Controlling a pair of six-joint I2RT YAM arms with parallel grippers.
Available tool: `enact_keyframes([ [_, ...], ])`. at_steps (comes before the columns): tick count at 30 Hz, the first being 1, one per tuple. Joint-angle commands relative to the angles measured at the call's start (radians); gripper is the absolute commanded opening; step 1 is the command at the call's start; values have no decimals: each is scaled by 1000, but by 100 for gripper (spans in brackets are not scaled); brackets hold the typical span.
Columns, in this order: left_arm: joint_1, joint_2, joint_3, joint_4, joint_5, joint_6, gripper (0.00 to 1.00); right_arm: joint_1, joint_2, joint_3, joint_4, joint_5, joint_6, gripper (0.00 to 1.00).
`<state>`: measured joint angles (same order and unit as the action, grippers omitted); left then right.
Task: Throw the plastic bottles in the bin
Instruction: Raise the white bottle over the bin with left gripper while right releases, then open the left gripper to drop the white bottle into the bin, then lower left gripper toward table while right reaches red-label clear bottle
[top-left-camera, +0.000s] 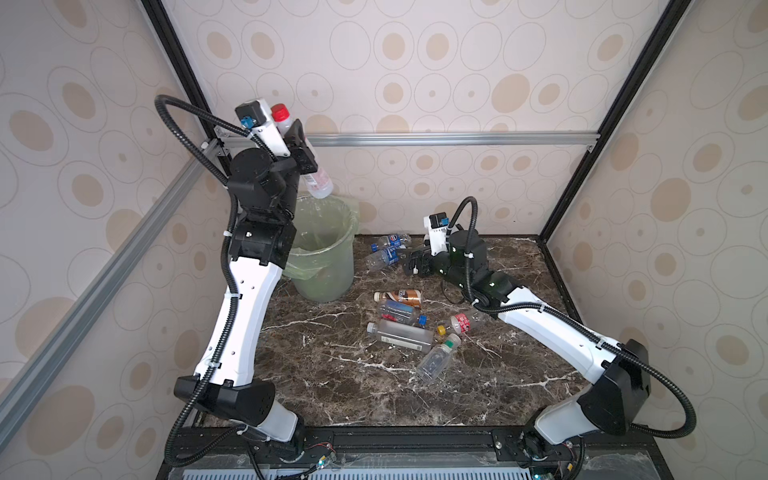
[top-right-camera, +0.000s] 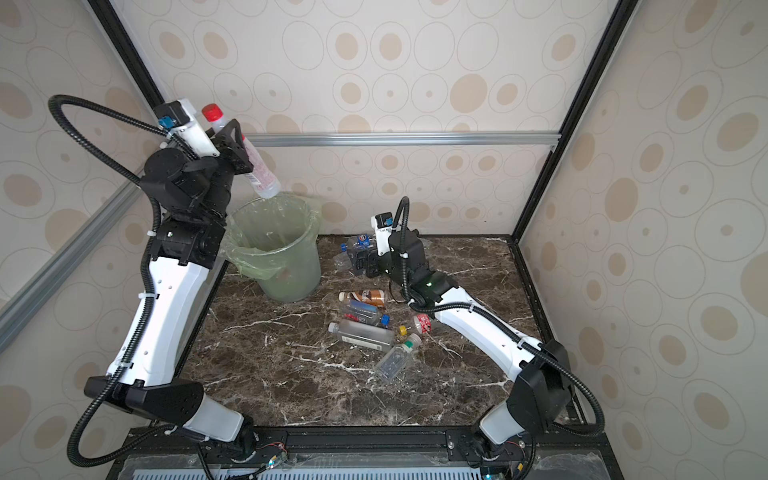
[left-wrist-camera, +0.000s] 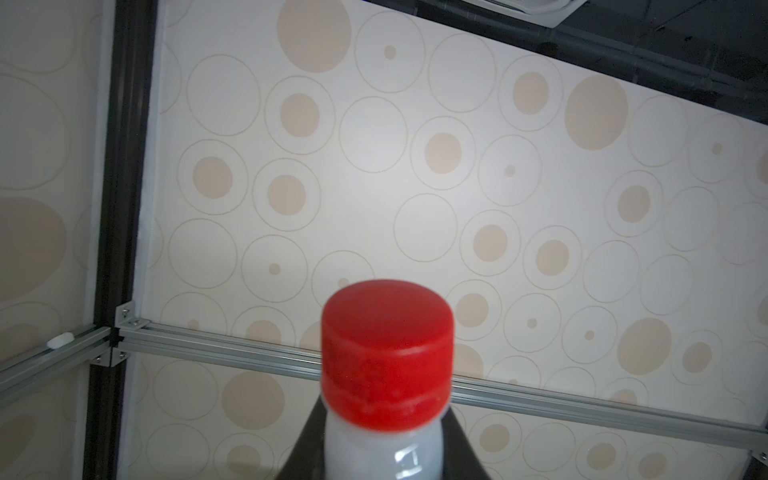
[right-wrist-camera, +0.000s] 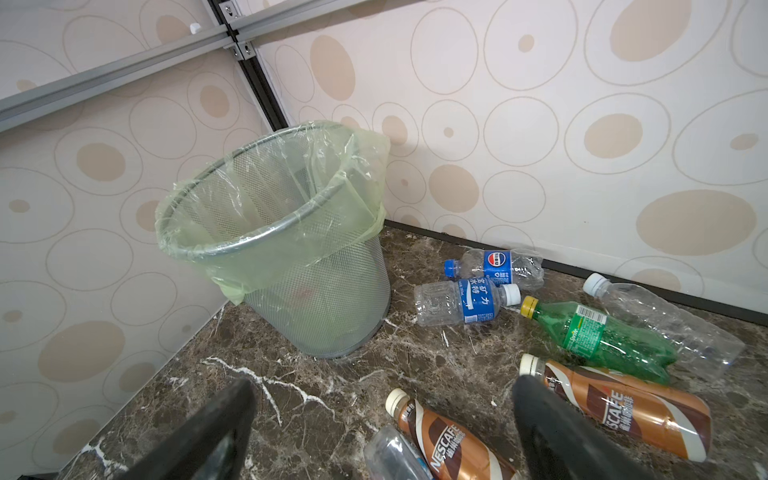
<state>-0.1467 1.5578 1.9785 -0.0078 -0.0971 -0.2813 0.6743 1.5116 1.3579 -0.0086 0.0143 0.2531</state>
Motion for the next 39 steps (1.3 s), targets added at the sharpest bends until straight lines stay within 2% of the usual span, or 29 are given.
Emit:
enact_keyframes([
  [1, 78, 130, -13, -109, 100, -134, 22, 8, 13, 33, 4, -8, 4, 99],
  [4, 81, 182, -13, -198, 209, -154, 27, 10, 13, 28, 2, -3, 2, 99],
  [5, 78, 178, -42, -199, 239, -166, 35, 10, 13, 25, 2, -1, 3, 99],
  [7, 69, 166, -71, -204, 264, -162, 74, 9, 17, 23, 4, 2, 2, 99],
  [8, 61, 162, -62, -225, 248, -154, 90, 9, 20, 24, 5, 0, 4, 100],
  [9, 53, 154, -50, -235, 239, -145, 99, 10, 26, 26, 7, -2, 7, 100],
  [15, 19, 118, 22, -263, 222, -139, 99, 11, 52, 40, 13, -14, 27, 100],
  [22, -63, 94, 24, -263, 211, -129, 99, 11, 43, 23, 15, -7, 31, 100],
  [28, -146, 57, -72, -192, 255, -181, 99, 0, 10, -17, -5, 30, 22, 99],
  [35, -218, 50, -176, -163, 278, -241, 99, -81, -47, -95, -50, 66, 52, 99],
  [39, -272, 44, -233, -151, 270, -250, 99, -162, -54, -129, -80, 72, 84, 100],
])
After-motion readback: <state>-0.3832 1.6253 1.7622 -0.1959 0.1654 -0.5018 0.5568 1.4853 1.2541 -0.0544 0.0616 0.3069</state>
